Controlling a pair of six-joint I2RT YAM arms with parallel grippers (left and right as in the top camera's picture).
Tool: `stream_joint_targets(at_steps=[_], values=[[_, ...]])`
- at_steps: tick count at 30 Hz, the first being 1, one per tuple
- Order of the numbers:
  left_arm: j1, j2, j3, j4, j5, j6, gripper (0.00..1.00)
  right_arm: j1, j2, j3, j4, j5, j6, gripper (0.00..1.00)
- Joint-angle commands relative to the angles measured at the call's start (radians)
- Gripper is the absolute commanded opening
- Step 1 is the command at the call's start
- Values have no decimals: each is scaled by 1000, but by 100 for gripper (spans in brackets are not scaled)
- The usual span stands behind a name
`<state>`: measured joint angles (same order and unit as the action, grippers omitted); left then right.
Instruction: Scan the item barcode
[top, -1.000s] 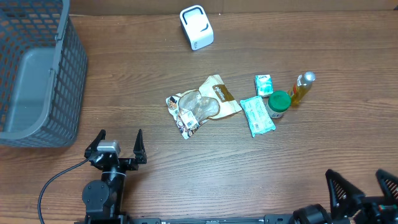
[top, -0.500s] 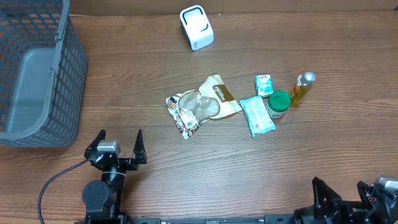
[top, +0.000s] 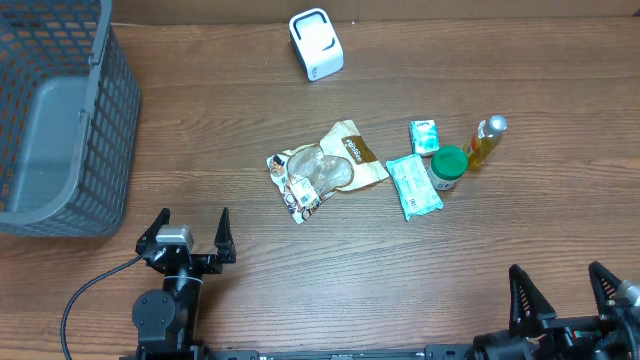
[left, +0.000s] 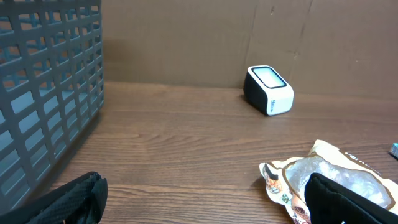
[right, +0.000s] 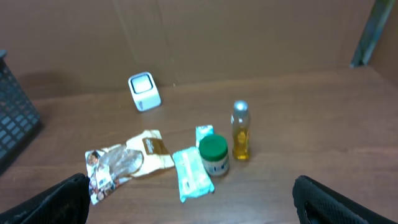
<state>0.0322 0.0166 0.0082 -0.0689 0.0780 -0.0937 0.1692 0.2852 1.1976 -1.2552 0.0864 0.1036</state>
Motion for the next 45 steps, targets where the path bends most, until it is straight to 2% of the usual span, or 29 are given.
stream_joint_targets(at_steps=[1, 7, 13, 17, 29, 33, 37, 45], values=[[-6, -12, -3, -3, 8, 23, 100, -13, -16, -4, 19, -26, -34, 100], [-6, -12, -3, -3, 8, 23, 100, -27, -92, -98, 70, -45, -34, 100], [-6, -12, -3, -3, 8, 23, 100, -55, -263, -357, 254, -90, -34, 100], [-6, -12, -3, -3, 8, 23, 100, -60, -279, -479, 376, -105, -34, 100], [-6, -12, -3, -3, 8, 23, 100, -60, -282, -934, 1101, -193, -34, 100], [-6, -12, -3, -3, 8, 23, 100, -60, -282, -1038, 1252, -206, -33, 100], [-6, -12, -3, -3, 8, 23, 100, -60, -282, -1102, 1310, -208, -34, 100], [-6, -12, -3, -3, 8, 23, 100, -60, -282, -1154, 1312, -193, -33, 100]])
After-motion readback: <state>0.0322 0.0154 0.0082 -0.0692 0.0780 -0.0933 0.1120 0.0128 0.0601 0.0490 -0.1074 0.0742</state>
